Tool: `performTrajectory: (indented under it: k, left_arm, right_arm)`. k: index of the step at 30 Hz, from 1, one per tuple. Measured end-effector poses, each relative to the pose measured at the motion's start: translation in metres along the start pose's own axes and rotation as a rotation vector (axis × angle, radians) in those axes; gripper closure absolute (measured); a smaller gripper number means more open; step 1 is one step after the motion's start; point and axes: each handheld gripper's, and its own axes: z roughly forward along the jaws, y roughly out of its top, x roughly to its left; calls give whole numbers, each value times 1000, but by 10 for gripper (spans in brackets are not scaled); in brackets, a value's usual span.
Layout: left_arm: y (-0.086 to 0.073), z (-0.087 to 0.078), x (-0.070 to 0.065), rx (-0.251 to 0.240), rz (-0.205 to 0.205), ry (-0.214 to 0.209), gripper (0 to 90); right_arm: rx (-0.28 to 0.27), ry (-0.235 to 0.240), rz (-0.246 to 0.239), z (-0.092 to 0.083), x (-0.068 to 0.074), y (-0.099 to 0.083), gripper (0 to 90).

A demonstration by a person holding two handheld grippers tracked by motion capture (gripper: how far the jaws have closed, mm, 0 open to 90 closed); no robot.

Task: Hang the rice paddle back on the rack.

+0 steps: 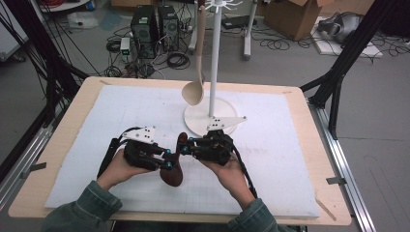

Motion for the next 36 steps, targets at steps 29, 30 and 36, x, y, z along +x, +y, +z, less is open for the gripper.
performTrajectory:
  k: [29,30,36]
  left_arm:
    - [-1,-3,-1,-7,10,-2,761]
    - [-1,-3,0,-7,10,-1,760]
    - [-2,-4,0,-2,16,5,744]
  right_arm:
    - [18,10,-5,18,-1,-14,739]
    - [23,11,-6,19,-1,-15,741]
    - [22,17,-13,24,-1,-16,755]
